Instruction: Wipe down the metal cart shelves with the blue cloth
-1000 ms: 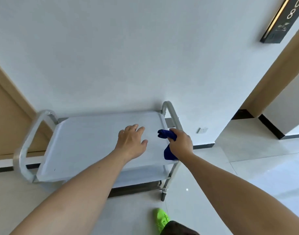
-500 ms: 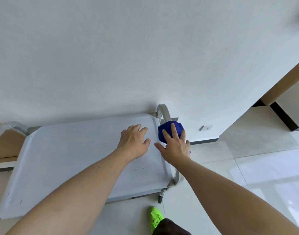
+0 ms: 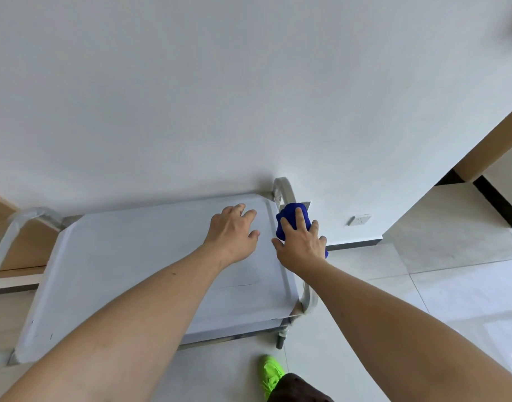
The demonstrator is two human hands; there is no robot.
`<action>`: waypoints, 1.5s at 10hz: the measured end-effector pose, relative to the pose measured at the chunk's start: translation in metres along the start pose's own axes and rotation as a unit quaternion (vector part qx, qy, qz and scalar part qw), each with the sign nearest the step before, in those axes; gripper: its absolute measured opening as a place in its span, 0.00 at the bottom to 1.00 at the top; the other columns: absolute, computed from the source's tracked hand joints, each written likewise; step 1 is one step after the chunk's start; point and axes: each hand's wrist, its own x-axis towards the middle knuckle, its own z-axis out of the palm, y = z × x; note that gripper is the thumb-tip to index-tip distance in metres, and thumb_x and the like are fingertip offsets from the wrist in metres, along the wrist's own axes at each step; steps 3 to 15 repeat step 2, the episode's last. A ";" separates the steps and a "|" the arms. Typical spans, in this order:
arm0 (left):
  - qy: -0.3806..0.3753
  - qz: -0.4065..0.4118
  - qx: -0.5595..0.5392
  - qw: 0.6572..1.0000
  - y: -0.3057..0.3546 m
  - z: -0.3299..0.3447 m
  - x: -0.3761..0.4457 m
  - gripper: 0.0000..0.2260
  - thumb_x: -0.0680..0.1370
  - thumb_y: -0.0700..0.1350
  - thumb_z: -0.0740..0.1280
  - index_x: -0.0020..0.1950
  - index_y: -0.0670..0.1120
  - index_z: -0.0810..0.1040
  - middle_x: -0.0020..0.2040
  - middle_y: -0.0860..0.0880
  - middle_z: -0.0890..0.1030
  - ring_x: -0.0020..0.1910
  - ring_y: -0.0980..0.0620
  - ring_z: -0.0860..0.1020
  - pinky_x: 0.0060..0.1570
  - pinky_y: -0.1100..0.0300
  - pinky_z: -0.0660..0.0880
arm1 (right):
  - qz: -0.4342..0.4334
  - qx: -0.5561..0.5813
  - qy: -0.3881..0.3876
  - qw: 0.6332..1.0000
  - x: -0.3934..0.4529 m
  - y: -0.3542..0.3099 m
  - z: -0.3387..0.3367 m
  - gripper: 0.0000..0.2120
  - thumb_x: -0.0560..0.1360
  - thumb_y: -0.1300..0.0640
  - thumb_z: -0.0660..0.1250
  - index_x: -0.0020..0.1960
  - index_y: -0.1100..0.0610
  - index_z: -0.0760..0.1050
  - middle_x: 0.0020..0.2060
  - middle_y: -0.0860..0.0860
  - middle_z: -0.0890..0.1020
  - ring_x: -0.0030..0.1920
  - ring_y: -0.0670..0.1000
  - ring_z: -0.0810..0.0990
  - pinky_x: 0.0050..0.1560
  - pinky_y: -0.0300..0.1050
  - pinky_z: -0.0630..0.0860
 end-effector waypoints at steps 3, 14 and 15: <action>0.063 0.006 0.006 0.998 -0.005 -0.038 -0.035 0.25 0.80 0.56 0.59 0.76 0.49 0.63 0.78 0.43 0.61 0.76 0.44 0.59 0.71 0.47 0.62 | -0.026 -0.004 0.072 0.997 -0.030 -0.015 -0.030 0.23 0.80 0.40 0.57 0.73 0.47 0.63 0.77 0.50 0.58 0.71 0.64 0.59 0.59 0.58 0.66; 0.063 0.006 0.006 0.998 -0.005 -0.038 -0.035 0.25 0.80 0.56 0.59 0.76 0.49 0.63 0.78 0.43 0.61 0.76 0.44 0.59 0.71 0.47 0.62 | -0.026 -0.004 0.072 0.997 -0.030 -0.015 -0.030 0.23 0.80 0.40 0.57 0.73 0.47 0.63 0.77 0.50 0.58 0.71 0.64 0.59 0.59 0.58 0.66; 0.063 0.006 0.006 0.998 -0.005 -0.038 -0.035 0.25 0.80 0.56 0.59 0.76 0.49 0.63 0.78 0.43 0.61 0.76 0.44 0.59 0.71 0.47 0.62 | -0.026 -0.004 0.072 0.997 -0.030 -0.015 -0.030 0.23 0.80 0.40 0.57 0.73 0.47 0.63 0.77 0.50 0.58 0.71 0.64 0.59 0.59 0.58 0.66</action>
